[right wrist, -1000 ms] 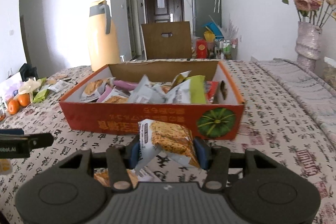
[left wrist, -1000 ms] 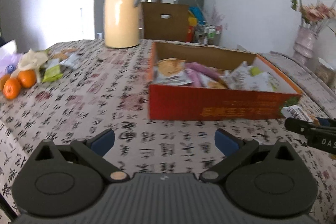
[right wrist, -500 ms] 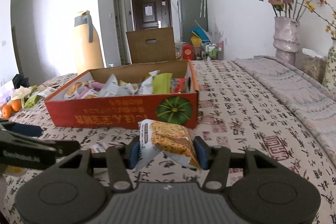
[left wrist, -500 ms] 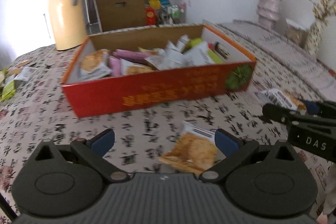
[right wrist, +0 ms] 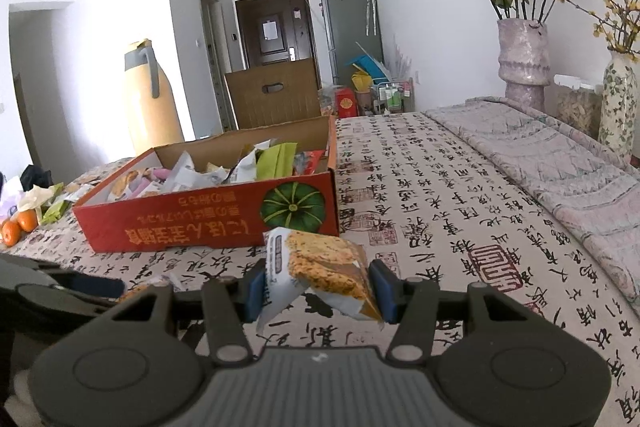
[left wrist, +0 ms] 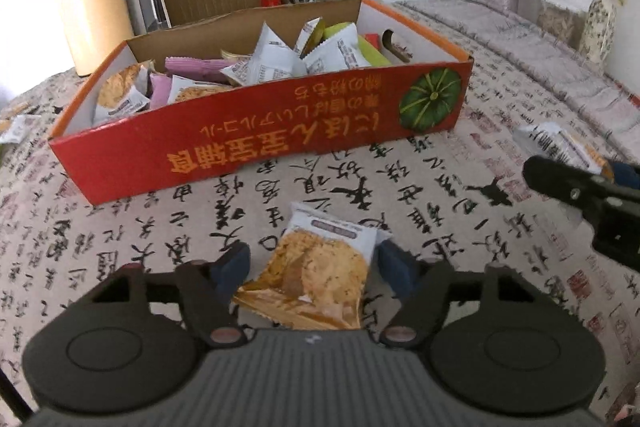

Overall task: Organize snacks
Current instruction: 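Grasp a cracker packet with the left tool while the right tool holds its packet, then carry both packets into the cardboard box and open both tools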

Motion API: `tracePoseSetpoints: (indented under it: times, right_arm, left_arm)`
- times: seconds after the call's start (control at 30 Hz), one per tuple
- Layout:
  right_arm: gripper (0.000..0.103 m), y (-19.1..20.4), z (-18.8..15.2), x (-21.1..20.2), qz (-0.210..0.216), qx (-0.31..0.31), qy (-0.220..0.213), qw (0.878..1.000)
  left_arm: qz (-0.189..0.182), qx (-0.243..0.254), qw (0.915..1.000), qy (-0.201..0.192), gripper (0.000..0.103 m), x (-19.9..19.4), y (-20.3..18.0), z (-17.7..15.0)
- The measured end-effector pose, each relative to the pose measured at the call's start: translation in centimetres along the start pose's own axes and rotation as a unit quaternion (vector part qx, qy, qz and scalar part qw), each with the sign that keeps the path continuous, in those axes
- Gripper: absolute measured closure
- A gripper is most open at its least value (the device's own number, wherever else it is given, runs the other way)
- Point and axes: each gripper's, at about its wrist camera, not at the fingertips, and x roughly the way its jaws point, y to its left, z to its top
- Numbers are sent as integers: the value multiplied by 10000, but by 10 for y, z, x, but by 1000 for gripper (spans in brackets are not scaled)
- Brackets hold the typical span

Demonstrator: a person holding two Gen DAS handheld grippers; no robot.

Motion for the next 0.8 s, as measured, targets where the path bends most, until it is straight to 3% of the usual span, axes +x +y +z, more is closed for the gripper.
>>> tracePoseSetpoints:
  times: [0.1,0.2,0.5,0.8]
  right_arm:
    - [50,0,-1,0,43,12,2,10000]
    - [50,2,-2,1,79,-2,14,10000]
    - [50,9,-2,1,134,-82,6,9999]
    - [50,24,9,2,196,-245,-81,9995]
  left_arm:
    - [-86,-44,9999,-43,55,-2,0,0]
    - [-115,-62,9999,-61,60,-4,0,-1]
    - [-128,-116,9997,-186,61,-14,6,-3]
    - [-91,-271,9978,-605,61,-36,21,9]
